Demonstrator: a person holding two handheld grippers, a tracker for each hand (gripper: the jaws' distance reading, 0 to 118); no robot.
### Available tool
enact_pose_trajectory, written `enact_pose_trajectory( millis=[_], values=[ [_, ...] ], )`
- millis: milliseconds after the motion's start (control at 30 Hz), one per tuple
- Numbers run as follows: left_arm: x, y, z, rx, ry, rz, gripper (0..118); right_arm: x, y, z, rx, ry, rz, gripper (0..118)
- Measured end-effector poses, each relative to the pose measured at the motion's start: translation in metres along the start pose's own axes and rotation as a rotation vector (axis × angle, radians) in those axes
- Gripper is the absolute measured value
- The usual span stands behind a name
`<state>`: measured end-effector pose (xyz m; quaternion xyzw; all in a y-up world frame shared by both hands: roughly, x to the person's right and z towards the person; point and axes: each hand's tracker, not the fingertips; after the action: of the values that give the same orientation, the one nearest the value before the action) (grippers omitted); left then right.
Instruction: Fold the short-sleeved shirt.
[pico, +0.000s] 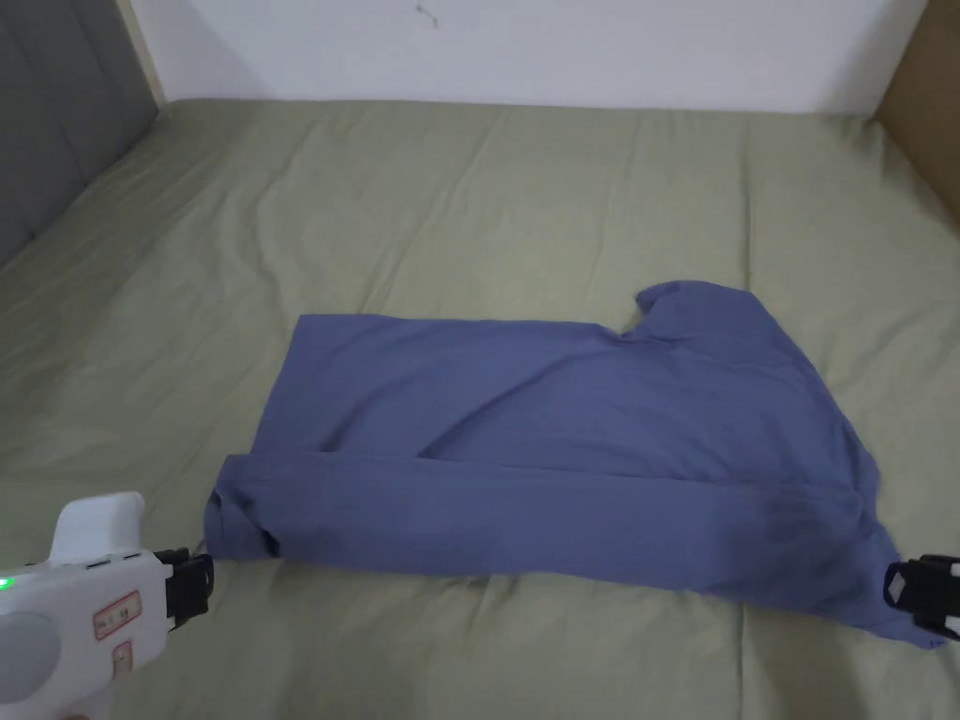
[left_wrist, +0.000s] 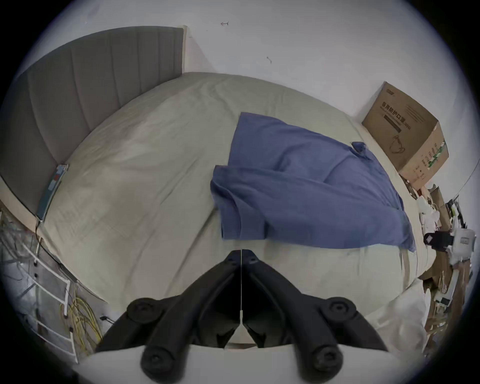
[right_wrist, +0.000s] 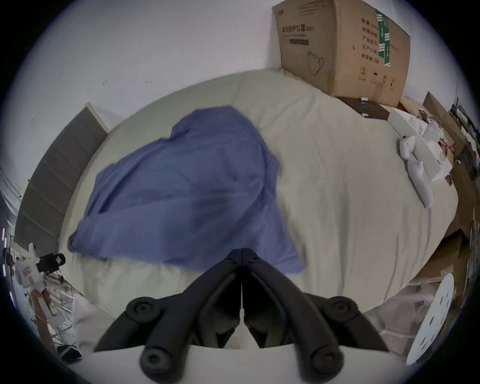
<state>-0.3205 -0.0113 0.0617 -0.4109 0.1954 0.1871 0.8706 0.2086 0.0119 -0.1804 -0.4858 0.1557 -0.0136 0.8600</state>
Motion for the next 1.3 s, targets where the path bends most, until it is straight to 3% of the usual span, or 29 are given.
enact_pose_trajectory(
  millis=[67, 100, 167, 200, 233, 300, 333, 367, 400, 567, 667, 700, 733, 767, 933, 967, 1000, 1067, 1133, 1167, 1200, 1300],
  values=[
    [0.000, 0.003, -0.006, -0.004, 0.015, 0.004, 17, 0.001, -0.006, -0.007, -0.023, 0.006, -0.016, 0],
    [-0.001, 0.006, -0.010, 0.004, 0.022, 0.009, 31, 0.002, -0.008, -0.009, -0.028, 0.013, -0.026, 0],
    [-0.005, 0.015, -0.023, 0.012, 0.033, 0.030, 86, 0.001, -0.011, -0.013, -0.040, 0.022, -0.040, 0],
    [-0.007, 0.019, -0.028, 0.009, 0.037, 0.045, 97, 0.002, -0.011, -0.015, -0.043, 0.029, -0.044, 0],
    [-0.008, 0.023, -0.034, 0.003, 0.032, 0.050, 96, 0.003, -0.010, -0.016, -0.049, 0.035, -0.051, 0],
    [-0.012, 0.027, -0.051, -0.024, 0.043, 0.072, 82, 0.002, -0.010, -0.018, -0.057, 0.037, -0.061, 0],
    [-0.011, 0.026, -0.053, -0.031, 0.049, 0.080, 62, 0.002, -0.009, -0.020, -0.060, 0.037, -0.065, 0],
    [-0.010, 0.026, -0.058, -0.042, 0.038, 0.078, 22, 0.003, -0.009, -0.021, -0.065, 0.036, -0.068, 0],
    [-0.006, 0.025, -0.062, -0.053, 0.022, 0.053, 3, 0.003, -0.009, -0.021, -0.066, 0.034, -0.070, 0],
    [0.011, 0.027, -0.061, -0.084, 0.039, -0.053, 2, 0.006, -0.008, -0.024, -0.079, 0.019, -0.070, 0],
    [0.004, 0.032, -0.052, -0.064, 0.026, -0.017, 2, 0.008, -0.005, -0.018, -0.035, -0.011, -0.017, 5],
    [0.003, 0.033, -0.048, -0.050, 0.026, -0.008, 2, 0.009, -0.002, -0.017, -0.031, -0.031, -0.013, 30],
    [0.002, 0.035, -0.045, -0.044, 0.030, -0.009, 2, 0.012, 0.000, -0.018, -0.030, -0.040, -0.017, 69],
    [0.002, 0.037, -0.042, -0.042, 0.034, -0.013, 2, 0.015, 0.003, -0.021, -0.039, -0.038, -0.025, 93],
    [-0.002, 0.039, -0.036, -0.039, 0.033, -0.025, 2, 0.035, 0.008, -0.052, -0.100, -0.037, -0.137, 90],
    [-0.002, 0.038, -0.037, -0.040, 0.036, -0.029, 2, 0.036, 0.006, -0.061, -0.126, -0.007, -0.138, 68],
    [0.000, 0.039, -0.037, -0.042, 0.040, -0.031, 2, 0.035, 0.003, -0.069, -0.136, 0.001, -0.132, 56],
    [0.000, 0.037, -0.037, -0.049, 0.043, -0.032, 2, 0.023, -0.002, -0.073, -0.134, -0.106, -0.056, 55],
    [0.002, 0.035, -0.039, -0.056, 0.045, -0.039, 2, 0.019, 0.002, -0.061, -0.120, -0.059, -0.060, 47],
    [0.002, 0.034, -0.039, -0.058, 0.048, -0.043, 2, 0.020, 0.004, -0.057, -0.114, -0.052, -0.074, 25],
    [0.002, 0.034, -0.040, -0.063, 0.048, -0.049, 2, 0.022, 0.007, -0.054, -0.121, 0.003, -0.111, 13],
    [0.003, 0.035, -0.037, -0.060, 0.059, -0.068, 2, 0.017, 0.010, -0.053, -0.123, -0.028, -0.079, 11]
  ],
)
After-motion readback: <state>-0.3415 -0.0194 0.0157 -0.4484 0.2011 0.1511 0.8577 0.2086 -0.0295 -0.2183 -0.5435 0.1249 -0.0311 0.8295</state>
